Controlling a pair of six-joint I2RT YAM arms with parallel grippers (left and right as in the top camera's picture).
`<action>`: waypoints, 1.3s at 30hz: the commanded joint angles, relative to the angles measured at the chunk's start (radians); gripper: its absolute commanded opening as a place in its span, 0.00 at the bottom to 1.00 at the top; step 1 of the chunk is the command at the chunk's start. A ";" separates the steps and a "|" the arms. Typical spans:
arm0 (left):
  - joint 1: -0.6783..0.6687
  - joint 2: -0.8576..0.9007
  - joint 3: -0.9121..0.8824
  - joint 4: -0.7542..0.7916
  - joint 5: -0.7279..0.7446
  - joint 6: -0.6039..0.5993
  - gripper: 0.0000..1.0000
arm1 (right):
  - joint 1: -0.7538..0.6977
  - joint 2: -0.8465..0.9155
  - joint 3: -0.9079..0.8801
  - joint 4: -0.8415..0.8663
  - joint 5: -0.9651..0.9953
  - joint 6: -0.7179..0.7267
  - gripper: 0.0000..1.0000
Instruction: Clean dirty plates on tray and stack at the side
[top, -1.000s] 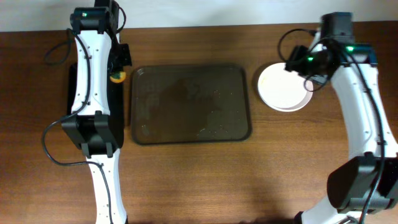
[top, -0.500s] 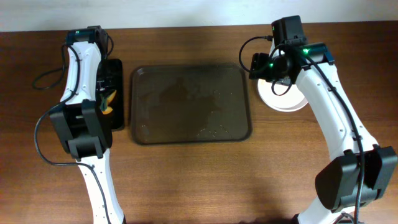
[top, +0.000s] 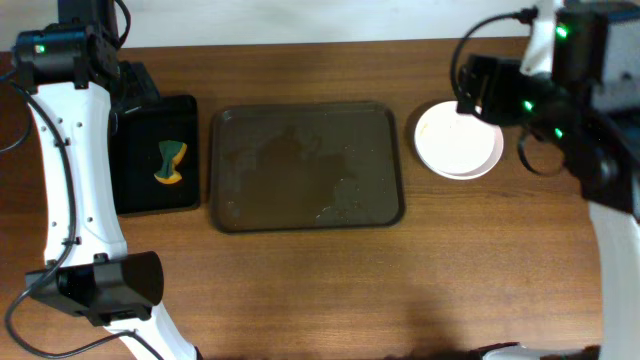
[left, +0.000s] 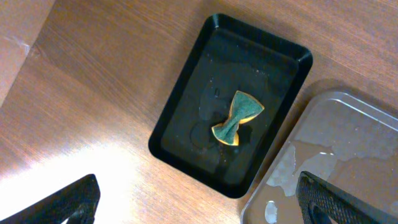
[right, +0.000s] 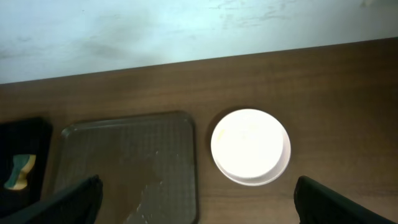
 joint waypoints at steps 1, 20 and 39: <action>0.000 -0.001 0.002 0.000 0.001 -0.006 0.99 | 0.006 -0.006 0.005 -0.008 0.021 -0.003 0.99; 0.000 -0.001 0.002 0.000 0.001 -0.006 0.99 | -0.123 -0.754 -1.050 0.632 -0.040 -0.146 0.98; 0.000 -0.001 0.002 0.000 0.001 -0.006 0.99 | -0.088 -1.489 -2.120 1.304 -0.063 -0.205 0.98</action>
